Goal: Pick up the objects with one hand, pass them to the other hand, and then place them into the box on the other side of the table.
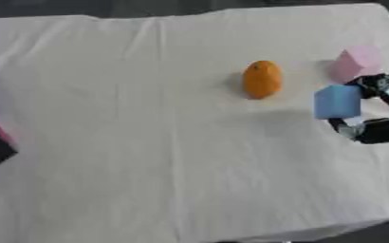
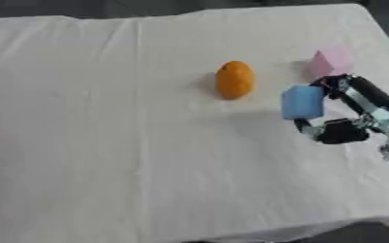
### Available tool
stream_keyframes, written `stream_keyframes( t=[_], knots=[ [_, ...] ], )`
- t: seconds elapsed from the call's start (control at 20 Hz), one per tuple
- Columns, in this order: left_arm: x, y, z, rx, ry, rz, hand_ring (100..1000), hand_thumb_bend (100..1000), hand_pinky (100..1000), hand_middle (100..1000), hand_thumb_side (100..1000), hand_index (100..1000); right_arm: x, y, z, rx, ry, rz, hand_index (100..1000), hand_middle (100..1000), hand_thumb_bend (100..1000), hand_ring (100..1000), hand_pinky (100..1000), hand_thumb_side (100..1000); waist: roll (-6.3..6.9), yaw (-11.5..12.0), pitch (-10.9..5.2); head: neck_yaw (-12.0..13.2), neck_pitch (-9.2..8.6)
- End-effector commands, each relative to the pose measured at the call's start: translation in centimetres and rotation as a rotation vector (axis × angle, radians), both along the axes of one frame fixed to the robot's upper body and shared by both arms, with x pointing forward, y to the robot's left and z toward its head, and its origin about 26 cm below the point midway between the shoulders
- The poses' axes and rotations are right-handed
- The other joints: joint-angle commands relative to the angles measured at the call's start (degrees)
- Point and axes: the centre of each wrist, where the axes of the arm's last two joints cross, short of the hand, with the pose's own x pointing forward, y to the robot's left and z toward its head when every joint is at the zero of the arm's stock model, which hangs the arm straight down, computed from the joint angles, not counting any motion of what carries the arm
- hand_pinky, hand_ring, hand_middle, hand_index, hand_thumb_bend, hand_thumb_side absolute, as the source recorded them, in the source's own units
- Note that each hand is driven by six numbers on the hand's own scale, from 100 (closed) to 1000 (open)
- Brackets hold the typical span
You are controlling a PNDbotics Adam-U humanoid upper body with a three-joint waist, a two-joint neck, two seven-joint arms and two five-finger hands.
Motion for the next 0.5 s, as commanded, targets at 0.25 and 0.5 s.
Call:
stream_keyframes(
  t=[0.25, 0.5],
  knots=[
    [-0.3, -0.2, 7.2, 0.195, -0.188, -0.103, 766, 173, 1000, 856, 750, 840, 1.3, 2.4, 2.2, -0.005, -0.060, 0.106, 576, 500, 100, 767, 813, 100, 1.11, 0.67, -2.48, 0.01, -1.60],
    [-0.8, -1.9, 13.0, 0.445, -0.290, -0.224, 772, 167, 1000, 855, 668, 842, 2.4, 4.4, 3.3, 0.067, -0.066, 0.136, 569, 494, 100, 768, 807, 100, 1.73, 0.94, -3.40, -0.38, -1.33]
  ],
)
